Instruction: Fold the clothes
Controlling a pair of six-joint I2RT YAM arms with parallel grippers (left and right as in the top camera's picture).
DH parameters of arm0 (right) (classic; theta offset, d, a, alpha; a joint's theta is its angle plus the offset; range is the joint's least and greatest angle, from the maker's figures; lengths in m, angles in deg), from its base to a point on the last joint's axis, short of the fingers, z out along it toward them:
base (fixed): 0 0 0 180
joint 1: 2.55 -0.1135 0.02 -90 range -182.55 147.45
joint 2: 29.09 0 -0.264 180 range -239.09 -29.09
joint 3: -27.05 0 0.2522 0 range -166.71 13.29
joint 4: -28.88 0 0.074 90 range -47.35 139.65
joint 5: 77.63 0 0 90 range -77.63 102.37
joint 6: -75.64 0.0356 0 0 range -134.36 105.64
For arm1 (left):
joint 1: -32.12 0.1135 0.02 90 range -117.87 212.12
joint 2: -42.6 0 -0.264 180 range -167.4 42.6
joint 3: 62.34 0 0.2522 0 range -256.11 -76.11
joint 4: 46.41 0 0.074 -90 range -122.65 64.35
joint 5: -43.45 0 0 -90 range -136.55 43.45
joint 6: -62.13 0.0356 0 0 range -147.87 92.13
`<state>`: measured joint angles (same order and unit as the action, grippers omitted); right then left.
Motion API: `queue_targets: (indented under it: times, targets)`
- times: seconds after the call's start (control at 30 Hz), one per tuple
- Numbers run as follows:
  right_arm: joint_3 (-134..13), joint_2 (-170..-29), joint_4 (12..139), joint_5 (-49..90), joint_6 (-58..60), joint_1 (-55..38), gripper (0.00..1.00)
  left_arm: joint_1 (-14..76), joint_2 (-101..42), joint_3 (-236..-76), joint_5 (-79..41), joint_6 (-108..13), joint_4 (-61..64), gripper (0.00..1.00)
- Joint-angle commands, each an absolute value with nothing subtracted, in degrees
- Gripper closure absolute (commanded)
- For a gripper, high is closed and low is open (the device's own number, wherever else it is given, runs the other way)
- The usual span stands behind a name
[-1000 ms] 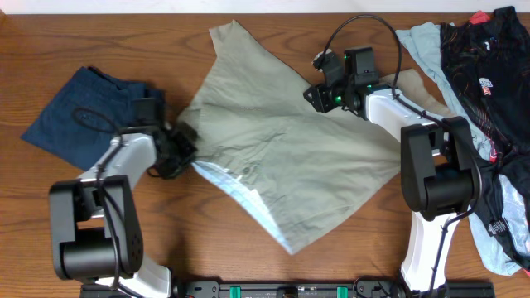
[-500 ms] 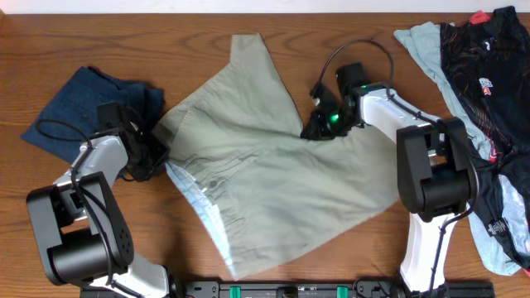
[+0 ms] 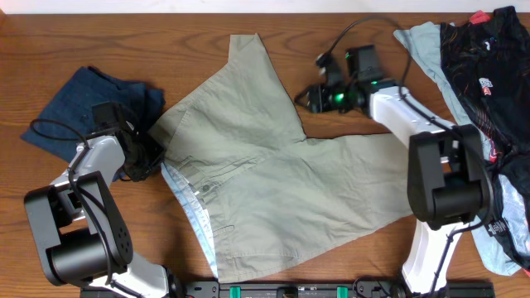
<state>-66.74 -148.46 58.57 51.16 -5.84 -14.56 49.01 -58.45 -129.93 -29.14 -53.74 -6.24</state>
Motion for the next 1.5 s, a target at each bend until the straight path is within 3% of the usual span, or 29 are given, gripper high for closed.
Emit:
queue_targets:
  times: [0.0, 0.03, 0.3, 0.53, 0.6, 0.73, 1.13, 1.3, 1.47]
  targets:
    - [-66.7, -147.4, 55.3, 48.1, -5.0, -14.0, 0.53, 49.4, -59.6, -131.0, -31.2, -53.1, -5.7, 0.94]
    - [-66.7, -147.6, 55.2, 47.0, -5.0, -14.2, 0.48, 49.4, -59.6, -130.9, -31.2, -53.1, -5.6, 0.94]
    - [-66.7, -152.3, 54.1, 43.8, -5.2, -17.9, 0.38, 49.4, -59.6, -130.9, -31.2, -53.1, -5.5, 0.94]
    - [-66.7, -155.8, 50.0, 43.9, -4.1, -20.5, 0.44, 49.4, -59.6, -130.9, -31.2, -53.1, -5.5, 0.94]
    - [-66.7, -156.1, 49.4, 43.9, -4.1, -21.3, 0.54, 49.4, -59.6, -130.9, -31.2, -53.1, -5.5, 0.94]
    - [-66.7, -156.1, 48.0, 46.0, -4.1, -22.5, 0.99, 49.4, -59.6, -130.9, -31.2, -53.1, -5.5, 0.94]
    - [-74.1, -148.3, 51.2, 48.1, -1.8, -19.6, 0.99, 49.4, -59.6, -130.9, -31.2, -53.1, -5.5, 0.94]
    - [-79.4, -145.2, 55.1, 66.2, -6.4, -23.4, 0.99, 49.4, -59.6, -130.9, -31.2, -53.1, -5.5, 0.94]
    - [-79.4, -145.9, 66.5, 71.5, -13.3, -28.5, 0.86, 49.4, -59.6, -130.9, -31.2, -53.1, -5.5, 0.94]
